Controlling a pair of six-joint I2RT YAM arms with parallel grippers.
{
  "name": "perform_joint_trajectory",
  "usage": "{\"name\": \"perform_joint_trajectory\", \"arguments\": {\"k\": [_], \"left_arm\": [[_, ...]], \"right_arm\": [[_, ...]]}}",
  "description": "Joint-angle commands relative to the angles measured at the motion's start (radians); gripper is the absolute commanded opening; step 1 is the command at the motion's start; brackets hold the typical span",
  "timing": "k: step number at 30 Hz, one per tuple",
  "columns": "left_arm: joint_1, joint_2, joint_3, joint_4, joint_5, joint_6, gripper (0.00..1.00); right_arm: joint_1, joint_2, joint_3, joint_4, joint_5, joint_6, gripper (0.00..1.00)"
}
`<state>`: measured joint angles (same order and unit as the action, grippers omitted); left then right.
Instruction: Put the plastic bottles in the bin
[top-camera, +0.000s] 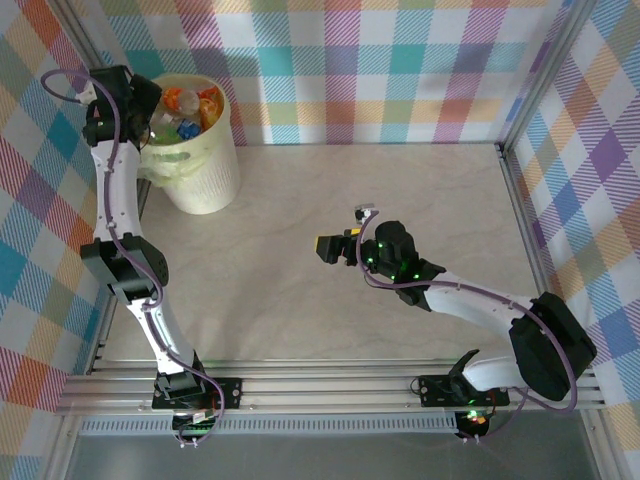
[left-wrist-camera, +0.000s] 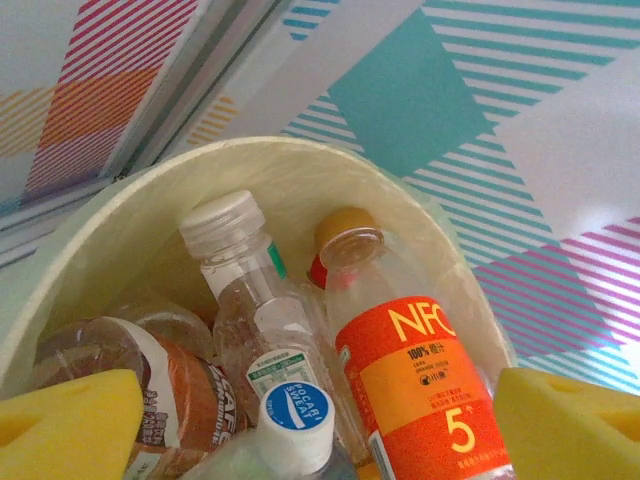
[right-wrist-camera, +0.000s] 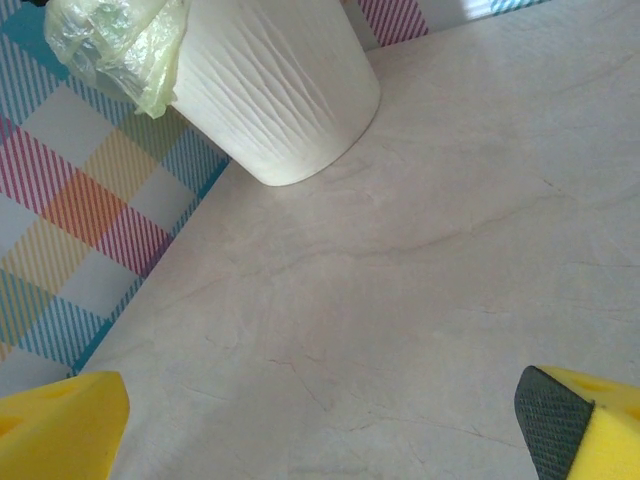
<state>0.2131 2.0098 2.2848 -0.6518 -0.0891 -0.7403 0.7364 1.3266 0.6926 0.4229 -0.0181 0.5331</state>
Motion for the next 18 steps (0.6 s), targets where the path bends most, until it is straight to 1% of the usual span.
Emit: {"name": "perform_joint_trajectory", "arguments": {"k": [1, 4, 7, 12, 14, 16, 18], "left_arm": [[0.018, -0.065, 0.028, -0.068, 0.027, 0.033, 0.96], [0.017, -0.126, 0.009, -0.100, 0.035, 0.073, 0.98], [0.018, -0.243, -0.117, -0.057, 0.068, 0.090, 1.00], [0.019, -0.522, -0.509, 0.155, 0.144, 0.079, 1.00], [0.018, -0.633, -0.656, 0.246, 0.201, 0.077, 1.00], [0.019, -0.754, -0.800, 0.332, 0.249, 0.090, 1.00], [0.018, -0.865, -0.912, 0.342, 0.237, 0.131, 1.00]], "right_arm": [[0.003, -0.030, -0.005, -0.012, 0.031, -0.031, 1.00], [0.003, -0.049, -0.008, -0.026, 0.070, -0.049, 1.00], [0.000, -0.082, -0.015, -0.053, 0.132, -0.094, 1.00], [-0.032, -0.179, -0.053, -0.106, 0.269, -0.182, 1.00], [-0.058, -0.231, -0.070, -0.137, 0.333, -0.236, 1.00], [-0.098, -0.289, -0.096, -0.172, 0.402, -0.291, 1.00], [-0.170, -0.350, -0.124, -0.217, 0.445, -0.328, 1.00]]}}
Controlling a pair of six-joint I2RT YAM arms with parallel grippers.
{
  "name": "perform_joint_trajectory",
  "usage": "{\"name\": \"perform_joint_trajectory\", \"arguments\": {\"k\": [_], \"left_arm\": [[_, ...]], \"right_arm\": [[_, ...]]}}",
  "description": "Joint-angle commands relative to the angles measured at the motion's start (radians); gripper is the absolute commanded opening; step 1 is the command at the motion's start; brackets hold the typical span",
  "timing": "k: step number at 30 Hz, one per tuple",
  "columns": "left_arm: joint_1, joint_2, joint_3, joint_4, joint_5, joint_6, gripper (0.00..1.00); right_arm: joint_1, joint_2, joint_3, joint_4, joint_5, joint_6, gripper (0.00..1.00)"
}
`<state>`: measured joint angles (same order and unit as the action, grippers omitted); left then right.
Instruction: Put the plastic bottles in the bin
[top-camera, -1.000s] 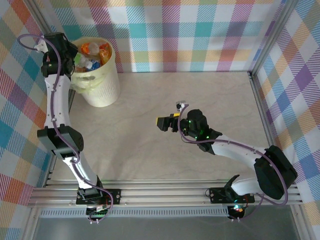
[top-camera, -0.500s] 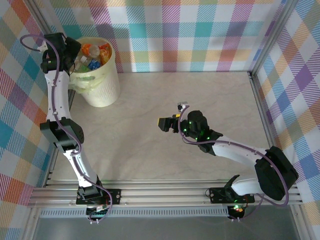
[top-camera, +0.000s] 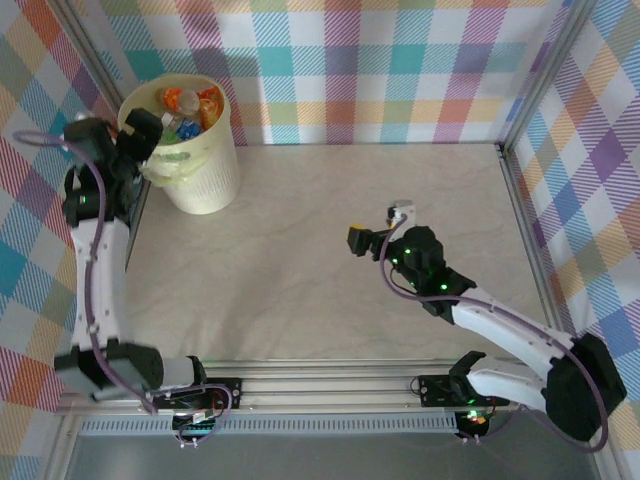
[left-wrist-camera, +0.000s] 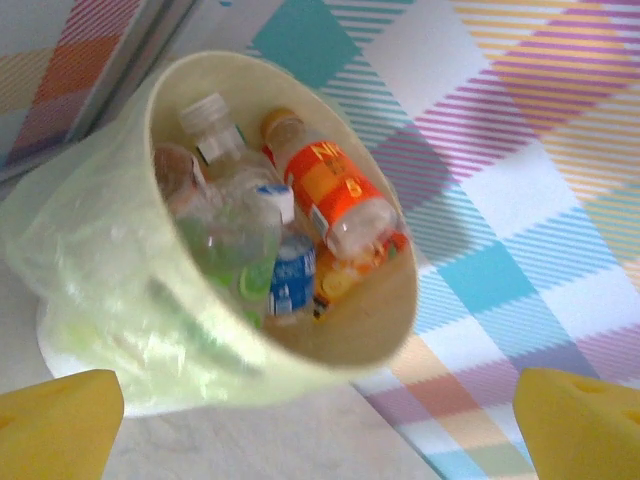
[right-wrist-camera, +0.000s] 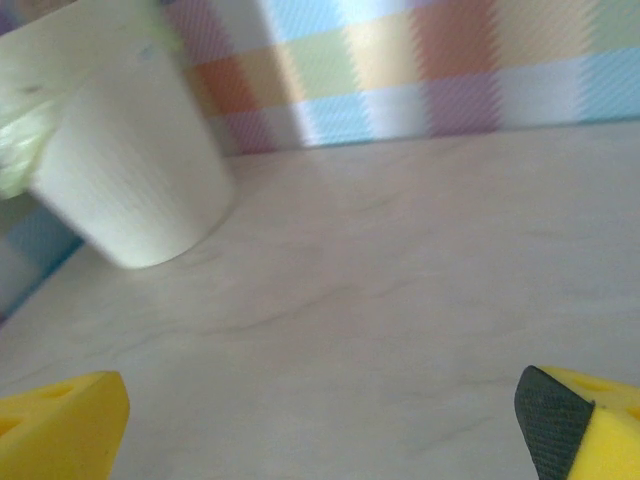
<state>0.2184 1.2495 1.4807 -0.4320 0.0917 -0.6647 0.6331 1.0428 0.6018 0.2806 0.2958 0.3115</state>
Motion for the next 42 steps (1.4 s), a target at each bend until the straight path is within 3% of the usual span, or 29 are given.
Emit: {"name": "perform_joint_trajectory", "arguments": {"k": [1, 7, 12, 15, 19, 22, 28, 31, 35, 41, 42], "left_arm": [[0.012, -0.154, -0.149, 0.109, 0.035, 0.073, 1.00], [0.012, -0.386, -0.418, -0.018, -0.234, 0.126, 1.00], [0.011, -0.420, -0.600, -0.035, -0.270, 0.103, 1.00], [0.012, -0.409, -0.730, 0.061, -0.261, 0.067, 1.00], [0.009, -0.378, -0.908, 0.307, -0.244, 0.053, 1.00], [-0.003, -0.329, -1.022, 0.484, -0.294, 0.080, 1.00], [-0.076, -0.132, -1.082, 0.693, -0.366, 0.258, 1.00], [-0.147, -0.018, -1.079, 0.815, -0.382, 0.389, 1.00], [-0.223, 0.121, -1.056, 1.005, -0.341, 0.515, 1.00], [-0.272, 0.258, -0.994, 1.067, -0.315, 0.621, 1.00], [-0.284, 0.287, -1.015, 1.139, -0.286, 0.650, 1.00]], "right_arm": [[-0.107, -0.088, -0.046, -0.096, 0.133, -0.112, 1.00], [-0.387, -0.122, -0.118, -0.168, 0.093, -0.133, 1.00], [-0.546, 0.042, -0.102, -0.164, -0.045, -0.134, 1.00], [-0.611, 0.162, -0.096, -0.083, -0.145, -0.157, 1.00], [-0.659, 0.283, -0.117, 0.081, -0.209, -0.182, 1.00], [-0.686, 0.310, -0.147, 0.223, -0.268, -0.212, 1.00], [-0.703, 0.424, -0.234, 0.582, -0.418, -0.243, 1.00], [-0.695, 0.492, -0.231, 0.633, -0.424, -0.252, 1.00], [-0.661, 0.493, -0.202, 0.571, -0.360, -0.275, 1.00], [-0.633, 0.495, -0.197, 0.562, -0.301, -0.288, 1.00], [-0.633, 0.493, -0.195, 0.556, -0.299, -0.289, 1.00]]}}
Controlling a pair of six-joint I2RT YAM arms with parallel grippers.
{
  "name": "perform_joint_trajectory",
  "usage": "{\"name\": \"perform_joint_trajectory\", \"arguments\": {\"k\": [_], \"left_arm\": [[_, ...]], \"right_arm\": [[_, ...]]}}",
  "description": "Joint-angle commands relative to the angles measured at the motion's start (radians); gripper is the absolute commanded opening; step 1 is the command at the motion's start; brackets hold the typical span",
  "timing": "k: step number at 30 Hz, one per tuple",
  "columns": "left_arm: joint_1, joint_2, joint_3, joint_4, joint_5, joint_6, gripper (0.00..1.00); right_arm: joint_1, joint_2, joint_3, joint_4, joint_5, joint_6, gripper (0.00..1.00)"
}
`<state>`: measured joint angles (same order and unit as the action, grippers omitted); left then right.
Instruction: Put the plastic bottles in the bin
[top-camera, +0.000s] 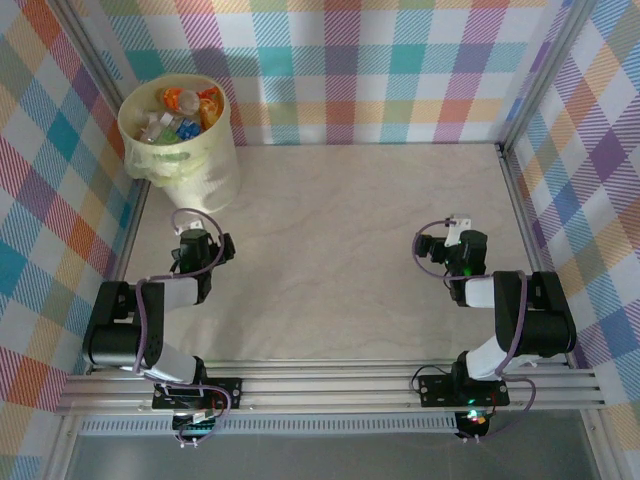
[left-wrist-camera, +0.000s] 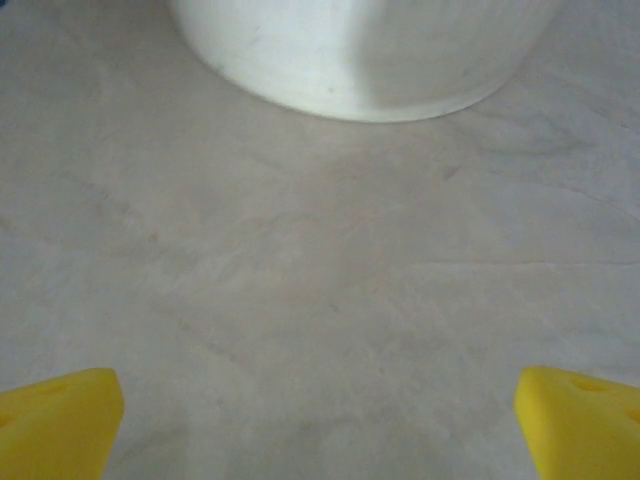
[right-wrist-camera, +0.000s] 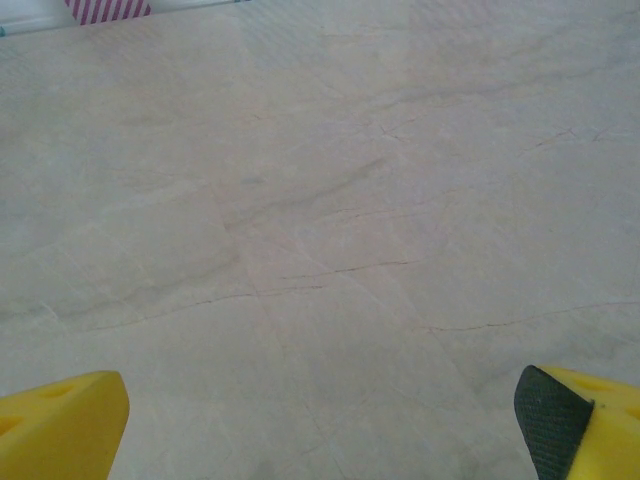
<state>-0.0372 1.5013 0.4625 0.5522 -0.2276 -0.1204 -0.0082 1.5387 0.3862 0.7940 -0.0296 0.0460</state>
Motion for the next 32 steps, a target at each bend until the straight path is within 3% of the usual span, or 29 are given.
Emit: {"name": "perform_joint_trajectory", "arguments": {"k": [1, 2, 3, 6, 32], "left_arm": [[-0.033, 0.044, -0.019, 0.196, 0.066, 0.123, 1.00], [-0.037, 0.079, -0.058, 0.320, 0.043, 0.124, 1.00], [-0.045, 0.071, -0.066, 0.317, -0.015, 0.110, 1.00], [-0.055, 0.059, -0.058, 0.279, -0.041, 0.104, 1.00], [-0.055, 0.063, -0.062, 0.290, -0.037, 0.108, 1.00]], "right_arm": [[0.008, -0.002, 0.020, 0.048, 0.027, -0.024, 1.00], [0.009, -0.003, 0.020, 0.044, 0.029, -0.024, 1.00], [0.009, -0.002, 0.020, 0.047, 0.030, -0.026, 1.00], [0.010, -0.002, 0.019, 0.046, 0.030, -0.026, 1.00], [0.010, -0.003, 0.019, 0.045, 0.028, -0.028, 1.00]]}}
